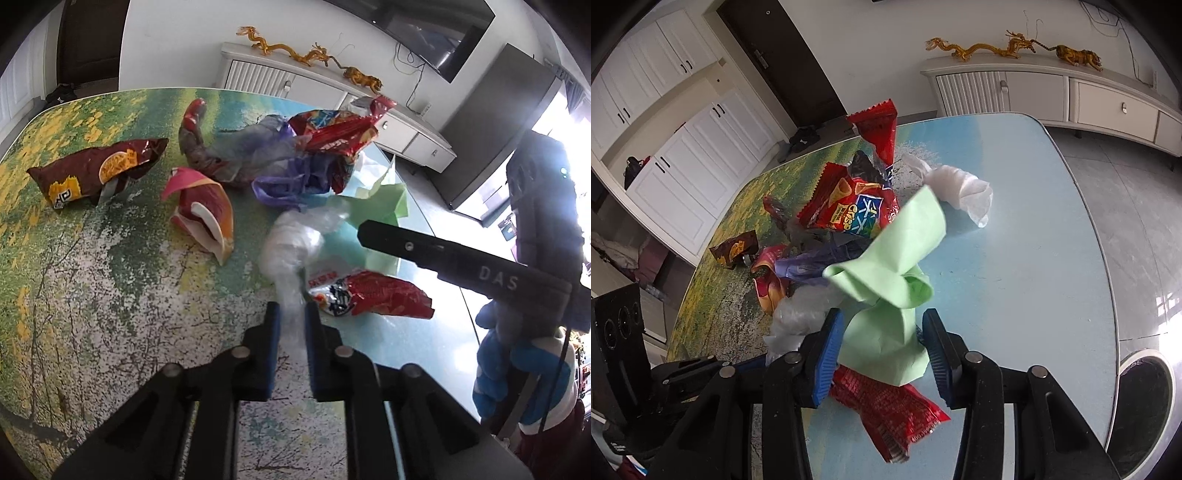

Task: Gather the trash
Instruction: 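Grasp the light green paper with the right tool while the left tool grasps the clear plastic bag, then carry both items to the white bin and open the right tool to drop the green paper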

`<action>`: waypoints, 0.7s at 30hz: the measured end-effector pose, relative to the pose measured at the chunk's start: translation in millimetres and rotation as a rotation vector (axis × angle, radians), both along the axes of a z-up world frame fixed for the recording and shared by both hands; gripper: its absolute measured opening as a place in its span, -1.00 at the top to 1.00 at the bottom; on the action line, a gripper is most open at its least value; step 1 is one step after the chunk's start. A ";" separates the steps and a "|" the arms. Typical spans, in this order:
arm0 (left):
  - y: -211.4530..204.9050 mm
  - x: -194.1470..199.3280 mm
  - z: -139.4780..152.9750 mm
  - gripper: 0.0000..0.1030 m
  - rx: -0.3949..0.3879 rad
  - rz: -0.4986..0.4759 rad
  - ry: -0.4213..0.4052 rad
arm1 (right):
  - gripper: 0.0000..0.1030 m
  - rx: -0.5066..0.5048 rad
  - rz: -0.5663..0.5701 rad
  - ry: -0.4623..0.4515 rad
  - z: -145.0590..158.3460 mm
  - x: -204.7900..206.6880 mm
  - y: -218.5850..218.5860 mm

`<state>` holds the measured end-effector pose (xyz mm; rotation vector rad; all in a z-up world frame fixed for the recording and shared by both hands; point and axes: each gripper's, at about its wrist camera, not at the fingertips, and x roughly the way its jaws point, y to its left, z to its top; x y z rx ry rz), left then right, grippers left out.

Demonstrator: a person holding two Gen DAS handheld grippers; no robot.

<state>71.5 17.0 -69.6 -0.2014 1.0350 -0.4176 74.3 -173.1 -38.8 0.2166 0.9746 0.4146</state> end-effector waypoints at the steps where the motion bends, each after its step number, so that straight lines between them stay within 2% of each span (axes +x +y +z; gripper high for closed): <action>1: 0.5 -1.4 -0.2 0.82 -0.004 0.002 0.000 | 0.38 0.003 0.000 0.001 -1.2 0.9 -0.3; 6: 6.2 -8.5 2.7 0.88 -0.030 0.019 -0.002 | 0.71 0.021 -0.001 -0.009 0.0 -1.3 -3.7; 21: 23.3 -39.2 42.2 0.90 -0.058 0.055 -0.088 | 0.72 0.105 -0.014 -0.133 42.3 -44.0 -21.6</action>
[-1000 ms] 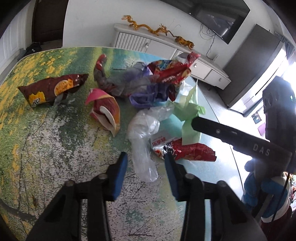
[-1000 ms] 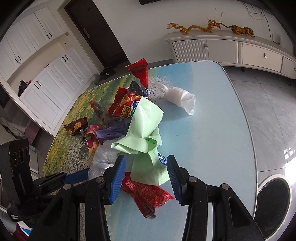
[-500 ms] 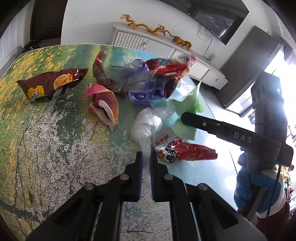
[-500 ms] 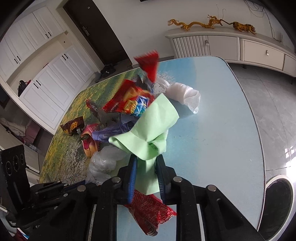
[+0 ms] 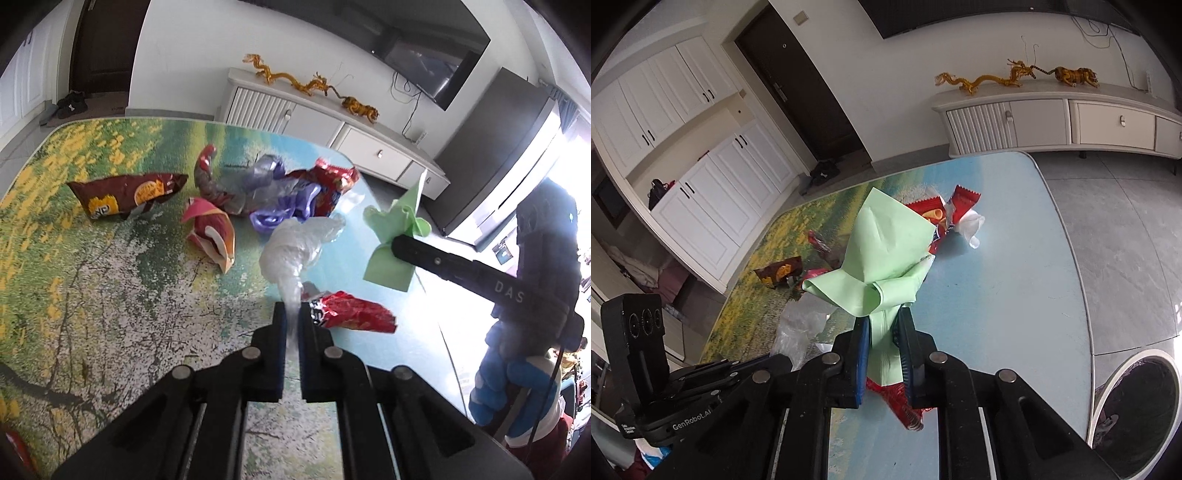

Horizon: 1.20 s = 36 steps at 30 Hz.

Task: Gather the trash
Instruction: 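Carry both items to the white bin and open the right tool to drop the green paper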

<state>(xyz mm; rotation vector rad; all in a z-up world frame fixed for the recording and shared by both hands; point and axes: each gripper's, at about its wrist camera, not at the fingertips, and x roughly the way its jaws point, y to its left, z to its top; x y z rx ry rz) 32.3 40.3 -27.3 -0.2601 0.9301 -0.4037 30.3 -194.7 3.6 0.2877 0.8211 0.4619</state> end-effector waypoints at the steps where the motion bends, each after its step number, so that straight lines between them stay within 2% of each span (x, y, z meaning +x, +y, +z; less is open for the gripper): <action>1: 0.6 -3.3 3.3 0.90 0.000 0.002 -0.007 | 0.72 0.004 -0.002 -0.006 3.0 -3.5 -1.9; 9: 2.3 -31.5 27.7 0.91 -0.004 0.003 -0.062 | 0.72 0.029 -0.045 -0.062 22.9 -29.5 -23.0; 19: -37.0 -41.9 63.2 0.91 -0.004 -0.062 -0.133 | 0.72 0.071 -0.167 -0.107 36.8 -58.5 -73.8; 27: -84.3 -43.7 77.0 0.90 0.011 -0.151 -0.161 | 0.72 0.082 -0.323 -0.125 36.8 -81.3 -134.2; 36: -161.2 -39.2 76.5 0.90 0.058 -0.287 -0.163 | 0.72 0.087 -0.516 -0.100 15.3 -106.8 -202.5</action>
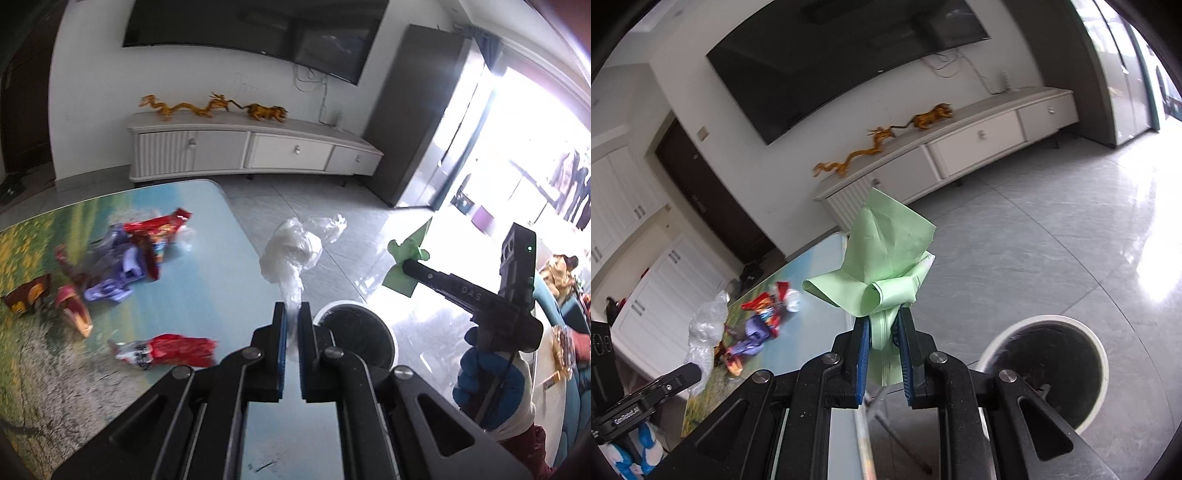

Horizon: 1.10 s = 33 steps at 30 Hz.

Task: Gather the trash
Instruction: 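Carry both items to the white bin and open the right tool to drop the green paper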

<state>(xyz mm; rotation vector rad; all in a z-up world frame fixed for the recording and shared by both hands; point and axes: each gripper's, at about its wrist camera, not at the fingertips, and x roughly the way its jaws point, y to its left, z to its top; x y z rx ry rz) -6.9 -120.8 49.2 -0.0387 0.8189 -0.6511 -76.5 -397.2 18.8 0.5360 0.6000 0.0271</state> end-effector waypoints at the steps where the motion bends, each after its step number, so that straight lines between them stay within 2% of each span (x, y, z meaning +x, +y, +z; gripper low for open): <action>1: -9.6 1.4 -1.8 0.90 0.008 -0.015 0.003 | 0.72 0.003 -0.017 0.006 -4.2 -2.3 -7.4; 14: -128.7 26.9 -52.6 0.90 0.107 -0.209 0.100 | 0.72 0.083 -0.158 0.136 -77.0 -18.6 -81.1; 20: -175.3 35.1 -76.6 0.90 0.140 -0.275 0.156 | 0.72 0.122 -0.195 0.192 -105.6 -13.3 -98.6; 24: -200.2 37.6 -88.9 0.90 0.159 -0.310 0.177 | 0.70 0.147 -0.217 0.223 -124.5 -16.3 -110.6; 33: -239.8 41.4 -119.8 0.90 0.192 -0.348 0.238 | 0.61 0.186 -0.263 0.263 -146.6 -25.7 -128.8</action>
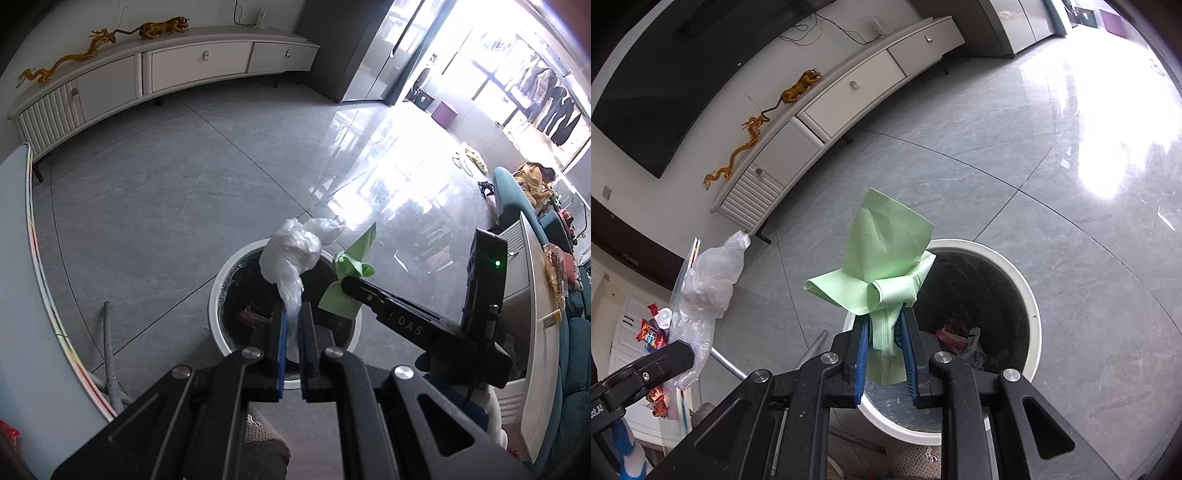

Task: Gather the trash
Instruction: 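Carry both items to the white bin and open the right tool to drop the green paper, then open the left tool over the bin to drop the clear plastic bag, then bring both open tools back over the table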

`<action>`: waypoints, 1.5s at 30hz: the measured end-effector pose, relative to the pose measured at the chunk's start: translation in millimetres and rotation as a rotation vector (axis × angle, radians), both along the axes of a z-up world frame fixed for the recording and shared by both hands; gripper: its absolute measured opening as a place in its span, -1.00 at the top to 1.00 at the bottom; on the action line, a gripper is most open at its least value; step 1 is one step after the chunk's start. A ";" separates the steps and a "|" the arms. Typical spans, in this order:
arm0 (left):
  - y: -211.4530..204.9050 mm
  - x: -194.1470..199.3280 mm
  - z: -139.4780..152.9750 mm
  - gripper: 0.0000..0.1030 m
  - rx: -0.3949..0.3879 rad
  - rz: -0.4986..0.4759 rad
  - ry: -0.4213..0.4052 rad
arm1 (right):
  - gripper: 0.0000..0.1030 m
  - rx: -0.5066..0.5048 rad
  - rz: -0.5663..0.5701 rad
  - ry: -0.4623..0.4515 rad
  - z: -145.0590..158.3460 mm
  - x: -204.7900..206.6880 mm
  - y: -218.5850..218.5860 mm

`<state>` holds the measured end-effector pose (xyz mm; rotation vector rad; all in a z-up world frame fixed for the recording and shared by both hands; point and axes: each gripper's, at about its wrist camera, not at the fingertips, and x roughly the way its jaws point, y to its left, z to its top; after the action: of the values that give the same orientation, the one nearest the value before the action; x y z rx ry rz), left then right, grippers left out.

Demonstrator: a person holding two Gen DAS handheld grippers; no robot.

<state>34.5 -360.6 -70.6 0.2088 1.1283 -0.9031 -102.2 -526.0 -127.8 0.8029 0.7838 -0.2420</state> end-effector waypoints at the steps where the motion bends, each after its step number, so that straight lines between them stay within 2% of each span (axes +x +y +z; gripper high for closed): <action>1: -2.8 1.6 -2.9 0.87 0.002 0.000 0.004 | 0.58 0.003 -0.006 0.004 -1.5 0.7 -1.3; 3: -8.1 3.2 -7.1 0.87 -0.005 -0.003 0.024 | 0.49 0.008 -0.020 0.016 -4.9 -0.2 -3.6; 5: -11.1 3.1 -9.2 0.81 -0.014 -0.007 0.048 | 0.25 0.010 -0.030 0.020 -7.2 -2.0 -6.3; 6: -11.4 4.2 -11.0 0.70 -0.020 -0.010 0.063 | 0.22 0.009 -0.034 0.023 -7.5 -2.4 -6.5; 7: -12.0 3.0 -12.0 0.50 -0.027 -0.011 0.073 | 0.21 0.007 -0.038 0.026 -7.1 -2.0 -6.5; 10: -12.4 2.7 -11.2 0.15 -0.045 -0.010 0.083 | 0.21 0.002 -0.045 0.029 -6.1 -3.3 -7.1; 17: 4.1 4.4 7.5 0.14 -0.069 0.014 0.037 | 0.21 -0.007 -0.057 0.015 5.7 -8.6 -7.0; 23: 41.7 11.4 45.8 0.14 -0.100 0.075 -0.067 | 0.21 -0.048 -0.038 -0.043 43.2 -10.9 2.9; 34: 164.6 18.0 116.3 0.14 -0.089 0.209 -0.256 | 0.21 -0.139 0.041 -0.172 127.0 -9.7 46.9; 41: 258.4 13.1 178.6 0.14 -0.093 0.314 -0.374 | 0.21 -0.222 0.134 -0.268 197.0 -6.2 89.4; 45: 302.7 10.3 209.5 0.14 -0.069 0.381 -0.426 | 0.21 -0.259 0.197 -0.329 239.1 2.3 115.1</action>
<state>44.8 -57.9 138.8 0.1156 0.7057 -0.5228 -99.9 -410.9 111.3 0.4989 0.5035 -0.0307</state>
